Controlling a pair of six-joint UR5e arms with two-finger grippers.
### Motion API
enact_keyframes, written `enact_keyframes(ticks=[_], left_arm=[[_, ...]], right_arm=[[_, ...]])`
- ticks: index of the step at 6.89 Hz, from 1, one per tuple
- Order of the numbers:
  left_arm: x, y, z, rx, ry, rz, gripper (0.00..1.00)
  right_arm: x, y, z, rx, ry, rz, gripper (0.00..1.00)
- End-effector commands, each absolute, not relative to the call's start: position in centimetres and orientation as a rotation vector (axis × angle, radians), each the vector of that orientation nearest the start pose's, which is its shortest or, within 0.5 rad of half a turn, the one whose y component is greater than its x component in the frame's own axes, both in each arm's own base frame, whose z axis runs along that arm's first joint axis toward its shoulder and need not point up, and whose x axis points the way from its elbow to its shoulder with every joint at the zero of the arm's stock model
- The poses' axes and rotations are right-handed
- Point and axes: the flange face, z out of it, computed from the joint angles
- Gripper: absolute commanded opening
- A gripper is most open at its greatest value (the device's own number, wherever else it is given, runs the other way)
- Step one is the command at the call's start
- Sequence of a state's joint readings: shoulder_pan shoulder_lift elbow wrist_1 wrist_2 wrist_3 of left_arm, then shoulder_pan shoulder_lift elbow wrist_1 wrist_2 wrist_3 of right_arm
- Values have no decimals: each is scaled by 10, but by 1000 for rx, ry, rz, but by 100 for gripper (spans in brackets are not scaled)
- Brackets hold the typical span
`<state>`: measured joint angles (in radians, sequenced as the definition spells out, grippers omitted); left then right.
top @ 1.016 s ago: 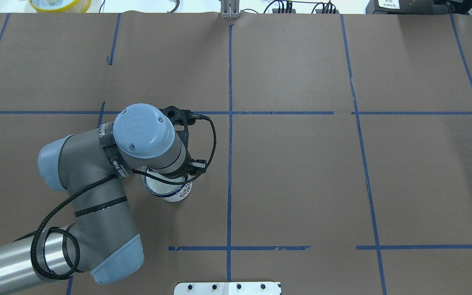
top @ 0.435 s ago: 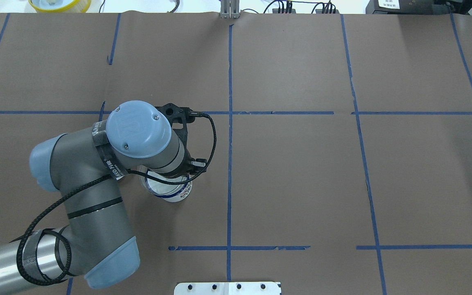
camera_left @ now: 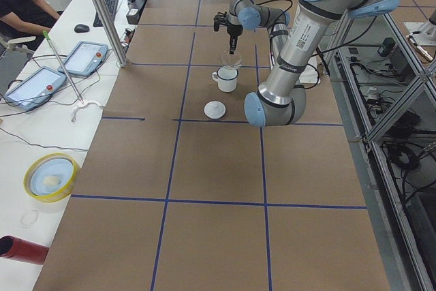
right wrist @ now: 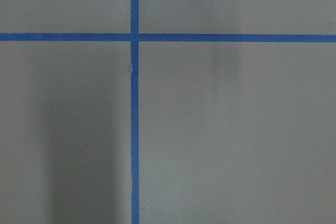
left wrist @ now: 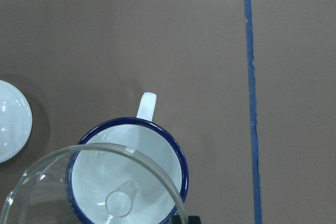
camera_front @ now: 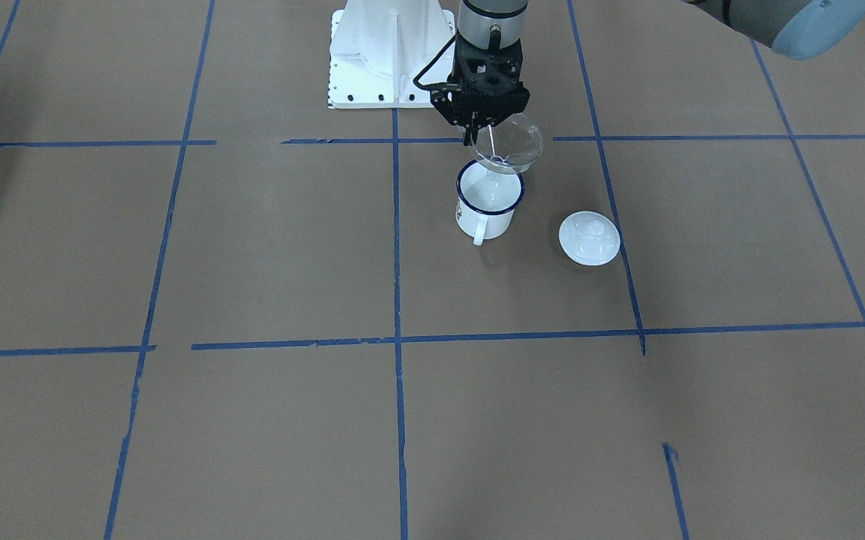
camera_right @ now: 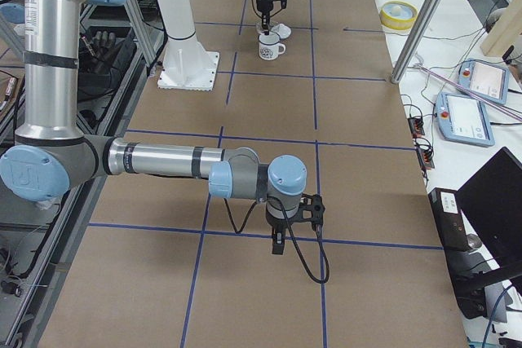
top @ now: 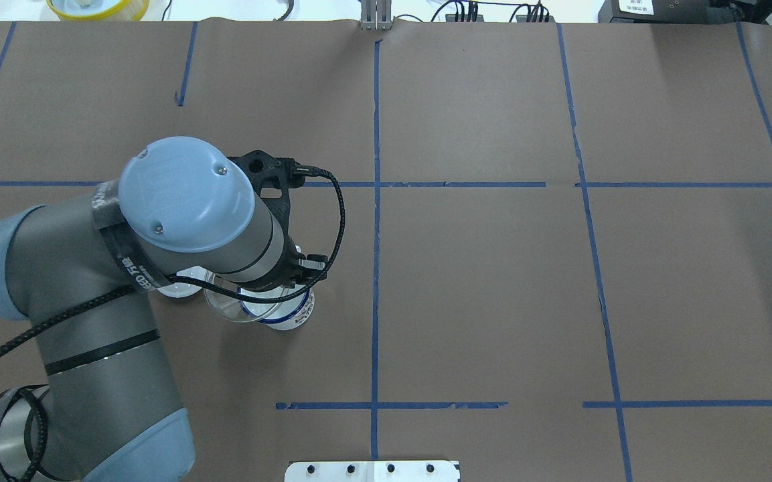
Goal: Remove funnel from cup
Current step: 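Grasp the glass funnel with the left gripper and lift it out, then carry the funnel farther from the robot and set it down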
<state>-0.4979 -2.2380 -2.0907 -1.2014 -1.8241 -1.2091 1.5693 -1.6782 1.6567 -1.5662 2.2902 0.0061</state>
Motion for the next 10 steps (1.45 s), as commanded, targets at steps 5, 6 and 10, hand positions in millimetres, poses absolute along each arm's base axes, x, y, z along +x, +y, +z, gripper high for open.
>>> enact_keyframes(ticks=[5, 6, 10], left_arm=[[383, -483, 132, 286, 1059, -698, 0], [391, -506, 155, 310, 1132, -838, 0], [435, -574, 267, 442, 1322, -1283, 0]], right_arm=[[67, -445, 670, -19, -719, 10, 100], [67, -445, 670, -19, -719, 10, 100], [67, -445, 670, -19, -719, 10, 100]])
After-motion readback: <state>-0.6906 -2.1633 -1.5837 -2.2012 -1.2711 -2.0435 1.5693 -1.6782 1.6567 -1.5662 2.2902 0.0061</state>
